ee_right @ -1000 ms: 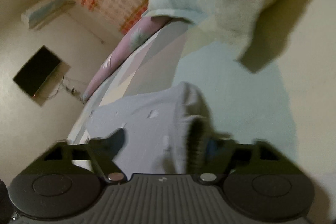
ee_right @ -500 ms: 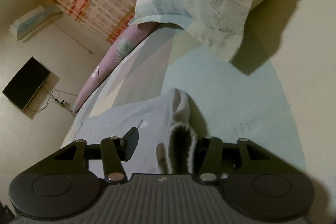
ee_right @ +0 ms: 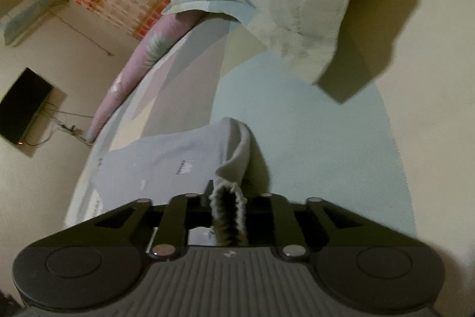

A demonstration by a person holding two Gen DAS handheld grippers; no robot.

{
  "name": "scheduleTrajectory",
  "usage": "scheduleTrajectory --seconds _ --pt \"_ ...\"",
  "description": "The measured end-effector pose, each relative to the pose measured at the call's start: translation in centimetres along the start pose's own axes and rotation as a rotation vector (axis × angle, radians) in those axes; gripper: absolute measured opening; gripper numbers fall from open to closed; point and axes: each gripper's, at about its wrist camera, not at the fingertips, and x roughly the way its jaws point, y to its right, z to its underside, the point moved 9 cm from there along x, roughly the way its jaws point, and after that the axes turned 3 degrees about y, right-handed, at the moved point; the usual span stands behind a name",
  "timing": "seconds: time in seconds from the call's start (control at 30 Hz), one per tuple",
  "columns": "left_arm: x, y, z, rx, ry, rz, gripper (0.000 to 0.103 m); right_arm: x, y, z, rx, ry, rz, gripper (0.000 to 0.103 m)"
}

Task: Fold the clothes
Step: 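Lift the pants cuff with the right tool and carry it over the grey top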

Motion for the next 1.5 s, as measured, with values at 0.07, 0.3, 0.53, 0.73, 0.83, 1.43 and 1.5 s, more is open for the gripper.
scheduleTrajectory --seconds 0.07,0.3,0.53,0.73,0.83,1.43,1.5 --pt "0.1 -0.1 0.0 -0.007 0.002 0.007 0.102 -0.2 -0.1 0.4 0.001 0.005 -0.032 0.034" --pt "0.7 -0.7 0.0 -0.014 0.0 0.009 0.102 -1.1 -0.3 1.6 0.005 0.006 -0.101 0.031" --pt "0.6 -0.2 0.1 -0.016 -0.001 0.035 0.102 0.8 0.3 0.9 0.055 0.0 -0.12 0.006" --pt "0.6 -0.5 0.5 -0.028 -0.012 0.023 0.102 0.8 0.7 0.8 0.099 0.003 -0.157 0.007" --pt "0.5 -0.6 0.5 -0.023 -0.012 0.021 0.102 0.7 0.7 0.6 0.118 0.013 -0.19 0.01" --pt "-0.3 -0.3 0.4 -0.019 -0.004 0.011 0.102 -0.7 -4.2 0.6 -0.135 0.043 0.004 0.008" --pt "-0.7 0.1 0.3 -0.006 0.0 0.009 0.102 -1.4 -5.4 0.7 -0.168 0.035 0.008 0.008"
